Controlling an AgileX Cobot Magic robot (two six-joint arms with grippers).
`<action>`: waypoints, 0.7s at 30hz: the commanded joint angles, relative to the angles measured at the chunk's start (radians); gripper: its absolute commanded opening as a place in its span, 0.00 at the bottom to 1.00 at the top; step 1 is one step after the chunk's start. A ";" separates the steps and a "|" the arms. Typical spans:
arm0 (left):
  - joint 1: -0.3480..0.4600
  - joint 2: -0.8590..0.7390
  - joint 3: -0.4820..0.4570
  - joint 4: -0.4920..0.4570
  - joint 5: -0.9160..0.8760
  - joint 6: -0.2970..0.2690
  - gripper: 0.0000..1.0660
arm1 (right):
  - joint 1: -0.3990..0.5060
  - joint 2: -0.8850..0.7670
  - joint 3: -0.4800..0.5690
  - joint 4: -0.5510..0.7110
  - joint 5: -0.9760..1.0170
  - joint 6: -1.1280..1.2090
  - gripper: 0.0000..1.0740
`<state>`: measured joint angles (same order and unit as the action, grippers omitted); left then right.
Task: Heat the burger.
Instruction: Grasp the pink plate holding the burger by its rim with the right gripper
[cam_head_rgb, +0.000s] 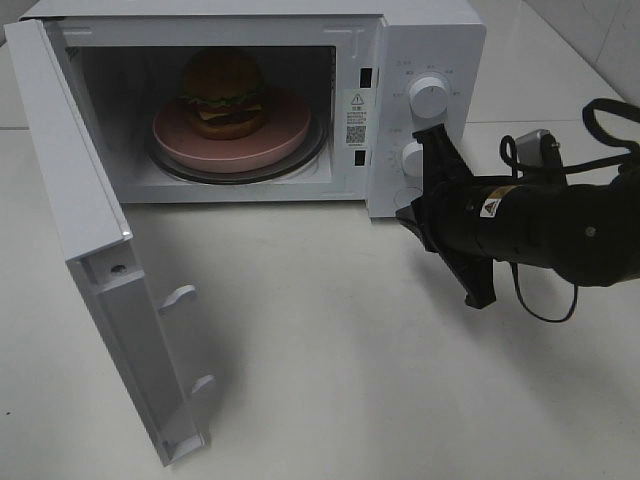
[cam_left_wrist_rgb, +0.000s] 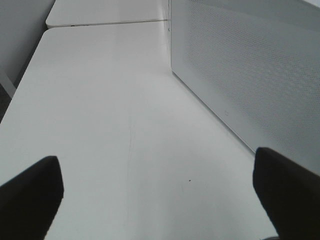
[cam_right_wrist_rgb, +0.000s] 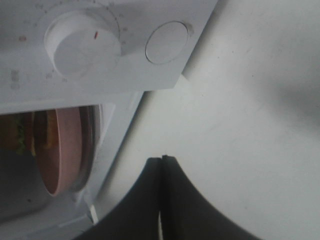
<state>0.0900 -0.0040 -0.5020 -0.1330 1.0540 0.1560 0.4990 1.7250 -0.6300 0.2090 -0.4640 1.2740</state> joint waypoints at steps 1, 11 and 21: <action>0.004 -0.020 0.003 -0.008 -0.013 -0.001 0.92 | -0.009 -0.065 0.003 -0.036 0.145 -0.155 0.00; 0.004 -0.020 0.003 -0.008 -0.013 -0.001 0.92 | -0.009 -0.194 -0.069 -0.013 0.541 -0.611 0.02; 0.004 -0.020 0.003 -0.008 -0.013 -0.001 0.92 | -0.009 -0.233 -0.184 -0.012 0.867 -0.930 0.04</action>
<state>0.0900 -0.0040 -0.5020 -0.1330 1.0540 0.1560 0.4980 1.4990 -0.8050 0.2000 0.3630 0.3880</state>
